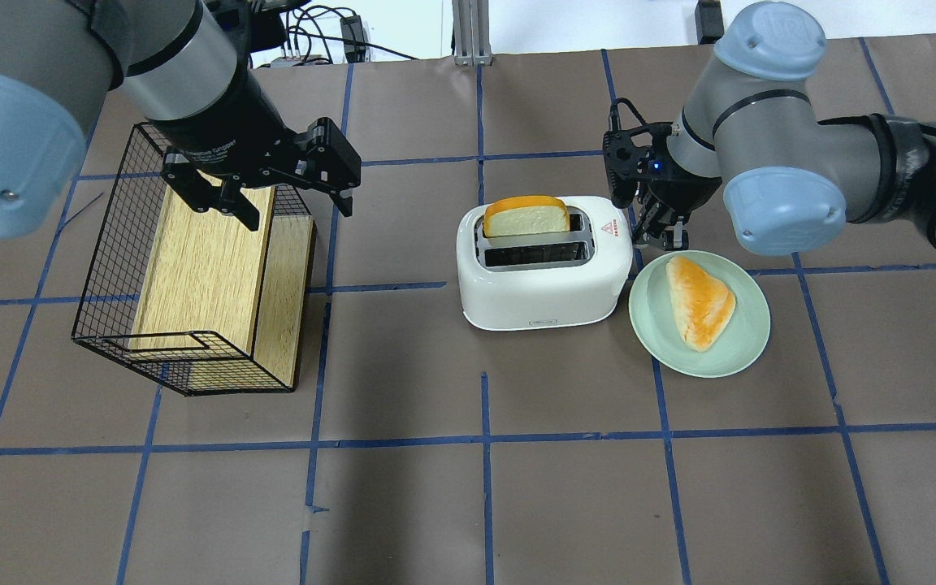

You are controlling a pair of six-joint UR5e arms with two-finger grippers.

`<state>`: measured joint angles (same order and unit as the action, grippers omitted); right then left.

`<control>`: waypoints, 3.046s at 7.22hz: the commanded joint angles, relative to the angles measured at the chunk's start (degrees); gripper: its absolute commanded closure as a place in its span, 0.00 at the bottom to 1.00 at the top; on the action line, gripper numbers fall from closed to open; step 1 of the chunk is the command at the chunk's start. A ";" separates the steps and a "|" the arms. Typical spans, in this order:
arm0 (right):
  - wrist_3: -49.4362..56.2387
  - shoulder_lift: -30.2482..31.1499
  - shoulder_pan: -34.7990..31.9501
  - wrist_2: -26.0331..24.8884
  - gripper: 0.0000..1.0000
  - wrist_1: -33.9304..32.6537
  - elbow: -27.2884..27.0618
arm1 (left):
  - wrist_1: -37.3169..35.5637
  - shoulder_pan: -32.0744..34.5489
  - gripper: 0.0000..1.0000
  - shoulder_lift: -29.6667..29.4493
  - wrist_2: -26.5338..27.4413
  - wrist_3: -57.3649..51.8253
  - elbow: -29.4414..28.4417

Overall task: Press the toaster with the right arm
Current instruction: 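Press the toaster lever down with the right gripper, then lift the right gripper up and away from the toaster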

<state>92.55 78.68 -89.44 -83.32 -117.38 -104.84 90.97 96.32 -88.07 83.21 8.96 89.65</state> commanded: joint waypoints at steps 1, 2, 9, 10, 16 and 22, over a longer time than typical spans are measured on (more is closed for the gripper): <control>0.00 -0.28 0.23 0.09 0.83 -0.05 -0.19 | 0.00 0.01 0.00 0.00 0.02 0.00 0.00; 0.09 -0.46 0.31 0.17 0.82 -0.05 -0.19 | 0.00 0.01 0.00 0.00 0.02 0.00 0.00; 1.06 -2.83 0.40 0.09 0.82 -0.84 -0.28 | 0.00 0.01 0.00 0.00 0.02 0.00 0.00; 1.06 -3.18 0.40 0.17 0.82 -0.84 -0.28 | 0.00 -0.08 0.00 0.00 0.02 0.00 0.00; 1.58 -4.67 0.40 0.17 0.81 -0.84 -0.36 | 0.00 0.01 0.00 0.00 -0.06 0.00 0.00; -2.77 1.45 1.45 4.44 0.45 10.73 12.08 | 0.00 0.01 0.00 0.00 0.02 0.00 0.00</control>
<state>92.89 77.63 -88.48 -82.18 -111.34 -97.33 90.97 96.31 -88.06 83.23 8.96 89.65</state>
